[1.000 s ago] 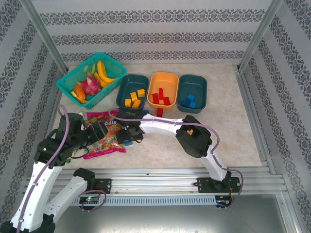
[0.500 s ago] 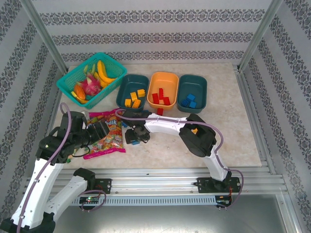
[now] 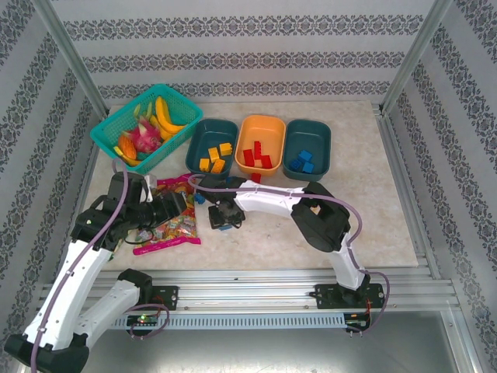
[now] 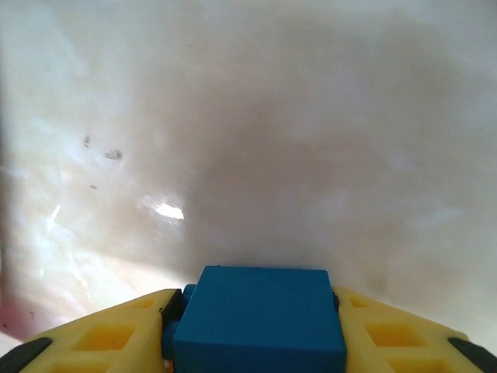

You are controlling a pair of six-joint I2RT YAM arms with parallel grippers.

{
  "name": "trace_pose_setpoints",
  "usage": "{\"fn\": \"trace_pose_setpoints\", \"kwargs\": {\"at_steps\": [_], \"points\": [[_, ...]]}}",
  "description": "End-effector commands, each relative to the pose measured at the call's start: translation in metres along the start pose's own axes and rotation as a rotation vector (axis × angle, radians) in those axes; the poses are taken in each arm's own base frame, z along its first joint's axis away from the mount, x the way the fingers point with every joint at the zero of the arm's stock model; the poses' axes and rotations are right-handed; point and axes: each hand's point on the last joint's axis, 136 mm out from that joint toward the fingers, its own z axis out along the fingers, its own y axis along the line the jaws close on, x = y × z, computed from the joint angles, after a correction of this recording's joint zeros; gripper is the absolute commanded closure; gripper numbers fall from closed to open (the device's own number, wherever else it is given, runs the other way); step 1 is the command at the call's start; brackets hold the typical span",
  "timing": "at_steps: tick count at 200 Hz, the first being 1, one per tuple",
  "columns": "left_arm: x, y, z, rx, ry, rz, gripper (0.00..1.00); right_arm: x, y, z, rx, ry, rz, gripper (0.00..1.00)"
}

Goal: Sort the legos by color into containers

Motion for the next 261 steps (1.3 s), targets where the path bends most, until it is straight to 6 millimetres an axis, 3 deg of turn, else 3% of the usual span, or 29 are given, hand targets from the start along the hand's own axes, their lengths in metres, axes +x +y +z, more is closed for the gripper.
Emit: {"fn": "trace_pose_setpoints", "kwargs": {"at_steps": [1,28,62,91,113,149,185,227,261], "points": [[-0.013,-0.03,0.008,0.127,-0.008,0.045,0.27,-0.022,-0.024,-0.055,0.027,-0.109,0.029,0.57],[-0.029,-0.061,0.025,0.186,-0.005,0.088,0.27,-0.049,-0.072,-0.103,0.028,-0.203,0.111,0.57],[-0.045,-0.106,0.061,0.217,0.008,0.166,0.27,-0.084,-0.158,-0.142,0.051,-0.288,0.258,0.58],[-0.05,-0.147,0.099,0.236,0.04,0.225,0.27,-0.115,-0.231,-0.151,0.085,-0.324,0.401,0.58],[-0.057,-0.163,0.126,0.243,0.047,0.212,0.27,-0.144,-0.265,-0.141,0.07,-0.331,0.48,0.58],[-0.069,-0.176,0.153,0.24,0.052,0.211,0.27,-0.191,-0.295,-0.114,0.059,-0.332,0.482,0.57],[-0.075,-0.177,0.165,0.216,0.05,0.208,0.27,-0.22,-0.309,-0.084,0.046,-0.306,0.419,0.57],[-0.077,-0.17,0.163,0.182,0.037,0.198,0.27,-0.233,-0.315,-0.061,-0.032,-0.27,0.42,0.55],[-0.076,-0.163,0.158,0.159,0.022,0.19,0.27,-0.226,-0.318,-0.052,-0.027,-0.234,0.446,0.48]]}}
